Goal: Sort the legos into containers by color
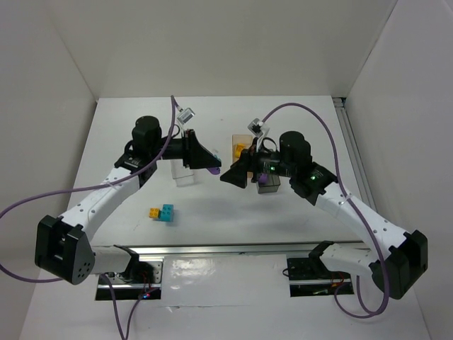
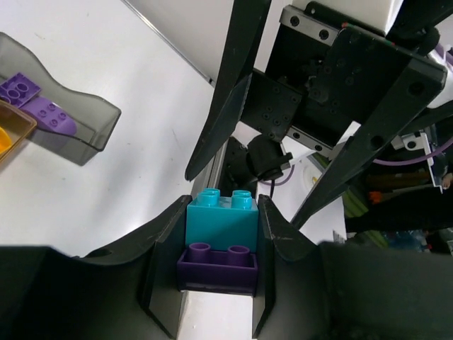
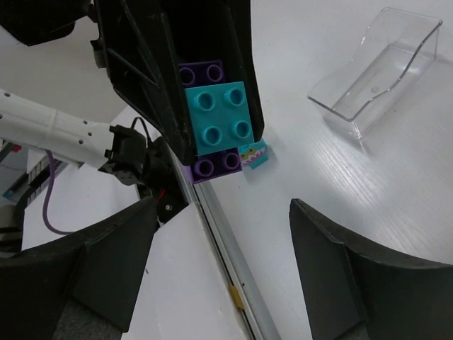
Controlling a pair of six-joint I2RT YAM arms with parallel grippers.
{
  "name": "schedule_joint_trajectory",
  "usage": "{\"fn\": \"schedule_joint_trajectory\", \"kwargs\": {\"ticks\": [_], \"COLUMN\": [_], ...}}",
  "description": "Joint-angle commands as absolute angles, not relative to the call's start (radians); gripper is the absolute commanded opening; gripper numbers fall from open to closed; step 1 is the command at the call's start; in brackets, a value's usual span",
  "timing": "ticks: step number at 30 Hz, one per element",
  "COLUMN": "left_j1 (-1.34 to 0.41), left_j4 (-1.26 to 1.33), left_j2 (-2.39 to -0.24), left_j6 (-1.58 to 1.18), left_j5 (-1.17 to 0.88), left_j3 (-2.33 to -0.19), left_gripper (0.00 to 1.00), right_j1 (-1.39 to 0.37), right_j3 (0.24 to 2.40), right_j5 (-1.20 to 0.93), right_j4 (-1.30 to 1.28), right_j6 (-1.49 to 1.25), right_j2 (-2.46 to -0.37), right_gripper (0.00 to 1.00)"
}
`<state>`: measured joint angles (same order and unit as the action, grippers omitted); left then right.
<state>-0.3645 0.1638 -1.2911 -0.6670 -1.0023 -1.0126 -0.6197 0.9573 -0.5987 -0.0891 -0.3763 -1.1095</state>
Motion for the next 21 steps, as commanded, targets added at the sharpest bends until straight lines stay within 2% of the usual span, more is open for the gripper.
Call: {"fn": "schedule_joint_trajectory", "kwargs": {"ticks": [1, 4, 9, 15, 21], "left_j1": [-0.362, -0.362, -0.362, -0.362, -0.362], "left_j4": [0.377, 0.466, 0.466, 0.448, 0.477], "left_j2": [-1.279, -1.279, -1.270, -1.252, -1.252], "left_j6": [-0.817, -0.868, -0.877, -0.857, -0.857], "left_j5": [-1.030, -1.012, -1.003, -0.983, -0.974], "left_j3": [-0.994, -0.950, -0.950, -0.950, -0.940], "left_gripper": [0.00, 0.00, 0.00, 0.00, 0.00], "right_j1": [-0.629, -0.629, -0.629, -0.629, -0.629], "right_j3": [0.956, 0.956, 0.956, 0.928, 0.910], "right_j5": [-0.637, -0.649, -0.683, -0.697, -0.707], "right_j4": [0.012, 0.063, 0.173, 0.258, 0.353], "right_j6": [-0.367, -0.377, -0.448, -0.508, -0.584], "right_j2": [-1.081, -1.113, -1.153, -1.189, -1.209], "right_gripper": [0.83, 0.85, 0.85, 0.81, 0.71]}}
